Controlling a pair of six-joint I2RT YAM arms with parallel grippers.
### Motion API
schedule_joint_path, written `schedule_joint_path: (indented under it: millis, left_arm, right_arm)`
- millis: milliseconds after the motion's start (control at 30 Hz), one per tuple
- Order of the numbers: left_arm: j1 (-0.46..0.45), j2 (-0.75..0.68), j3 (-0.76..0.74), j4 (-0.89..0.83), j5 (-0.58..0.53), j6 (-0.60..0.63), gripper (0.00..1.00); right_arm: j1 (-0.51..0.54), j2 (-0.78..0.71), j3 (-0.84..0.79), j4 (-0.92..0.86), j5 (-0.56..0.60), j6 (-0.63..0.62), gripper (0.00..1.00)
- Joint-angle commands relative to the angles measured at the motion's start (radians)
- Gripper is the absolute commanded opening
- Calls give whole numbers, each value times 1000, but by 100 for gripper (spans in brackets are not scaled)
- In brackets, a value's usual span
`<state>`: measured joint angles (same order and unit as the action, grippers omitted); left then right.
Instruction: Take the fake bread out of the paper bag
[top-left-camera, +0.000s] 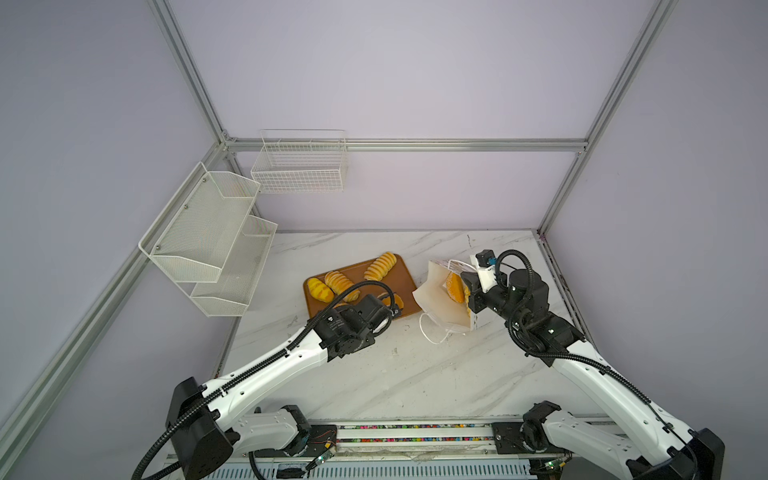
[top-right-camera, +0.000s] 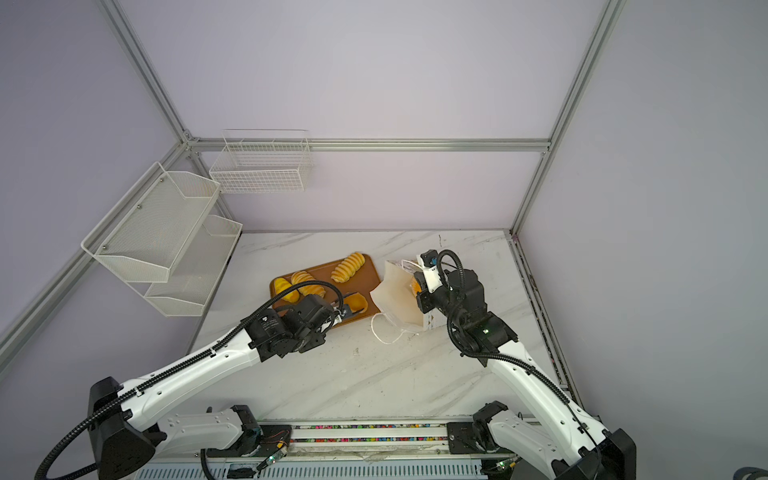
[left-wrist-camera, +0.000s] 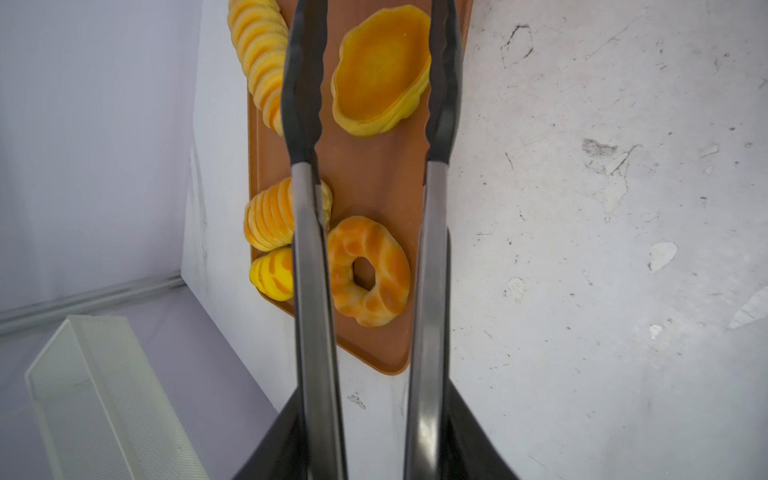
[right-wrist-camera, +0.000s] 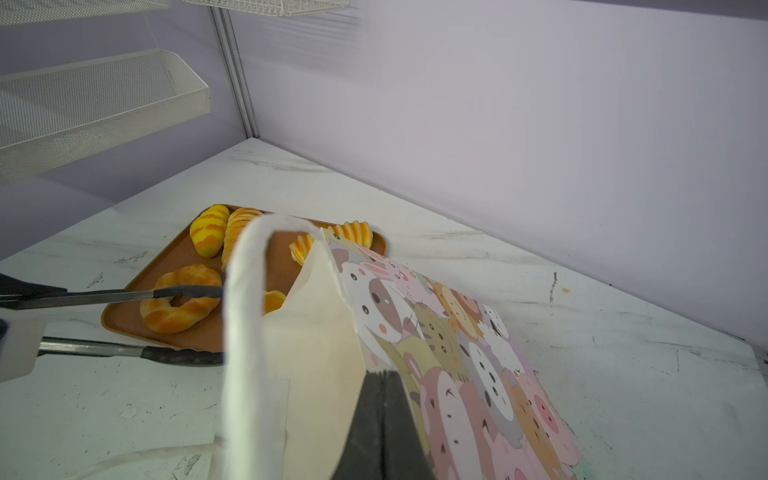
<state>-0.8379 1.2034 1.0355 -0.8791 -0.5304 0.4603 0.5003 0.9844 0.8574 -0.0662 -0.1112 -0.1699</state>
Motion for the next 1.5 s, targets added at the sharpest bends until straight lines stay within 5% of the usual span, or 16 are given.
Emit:
schedule_joint_path:
  millis: [0,667,1233,1467]
  left_arm:
    - [-9,-47,-68,143,-58,201,40]
    - [61,52,-201,374,-162,520,40]
    - [100,97,-262,464,-152,576,40]
    - [100,101,-219,451,-150,526,20]
  right_arm:
    - [4,-4,26,-18,11,-5,0]
    - [3,15,37,-13,10,-10,0]
    - [5,33,26,-2,8,-22,0]
    - [3,17,19,-3,16,-22,0]
